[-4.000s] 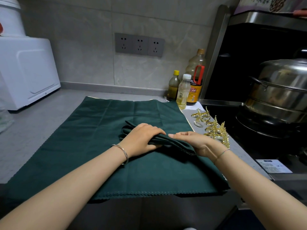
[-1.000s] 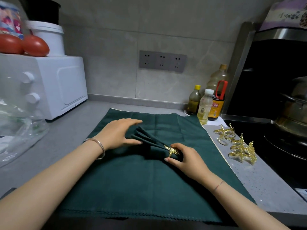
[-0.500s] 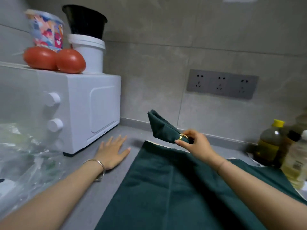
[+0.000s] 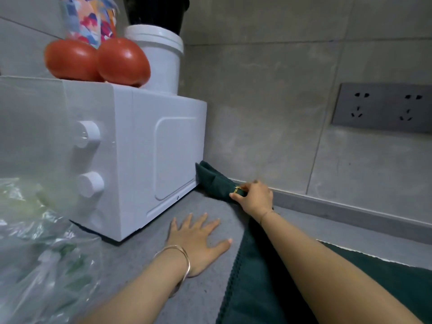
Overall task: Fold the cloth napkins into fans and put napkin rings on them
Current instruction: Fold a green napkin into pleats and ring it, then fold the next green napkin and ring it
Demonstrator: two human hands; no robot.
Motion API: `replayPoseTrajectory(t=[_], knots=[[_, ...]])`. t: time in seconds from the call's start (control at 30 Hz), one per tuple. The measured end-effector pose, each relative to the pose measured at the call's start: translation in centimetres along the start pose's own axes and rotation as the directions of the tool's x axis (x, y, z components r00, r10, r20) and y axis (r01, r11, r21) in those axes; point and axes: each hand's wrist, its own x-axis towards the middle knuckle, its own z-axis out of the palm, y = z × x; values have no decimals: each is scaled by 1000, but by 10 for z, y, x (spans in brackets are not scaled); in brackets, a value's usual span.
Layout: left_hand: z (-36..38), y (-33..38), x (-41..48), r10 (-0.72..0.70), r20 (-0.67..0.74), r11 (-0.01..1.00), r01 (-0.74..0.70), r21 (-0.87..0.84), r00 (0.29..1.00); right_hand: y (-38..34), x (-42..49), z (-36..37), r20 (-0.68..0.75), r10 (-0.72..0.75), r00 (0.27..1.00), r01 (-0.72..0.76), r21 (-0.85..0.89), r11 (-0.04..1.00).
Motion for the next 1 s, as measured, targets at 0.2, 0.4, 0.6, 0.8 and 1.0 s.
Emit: replayPoseTrajectory(t=[0.2,0.4,0.6,0.8,1.0], knots=[[1,-1,1,1,0,1000,-1,-28,1000,6,-1,10,-88,27,996,-22,60,998],[-3,0,-4,16,7,996,-15,-84,1000,24,-36,-49,-75,-91,993,99,121,988],[-18,16,-29,11,17,991,-9,-133,1000,76,-141,-130,12,-71,997,67,212,975],[-29,74,-97,199,42,966,-188,-178,979,106,-253,-192,163,92,982,-117,150,982],[-22,126,-188,323,176,942,-299,-150,930,103,-355,-243,219,166,962,-150,-87,985]])
